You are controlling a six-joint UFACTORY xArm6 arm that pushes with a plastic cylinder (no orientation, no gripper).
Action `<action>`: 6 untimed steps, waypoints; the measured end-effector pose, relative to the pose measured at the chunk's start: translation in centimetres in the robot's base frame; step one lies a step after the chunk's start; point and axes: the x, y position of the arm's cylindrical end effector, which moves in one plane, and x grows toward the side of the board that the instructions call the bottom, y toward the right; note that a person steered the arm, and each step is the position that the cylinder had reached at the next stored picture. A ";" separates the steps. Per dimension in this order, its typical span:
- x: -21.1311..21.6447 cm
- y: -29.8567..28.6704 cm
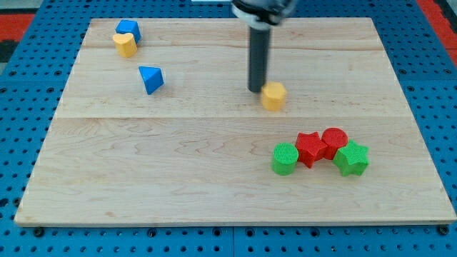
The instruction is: Move your arm towards the yellow heart
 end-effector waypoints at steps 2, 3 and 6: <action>3.3 3.0; 2.7 1.2; -1.3 -25.9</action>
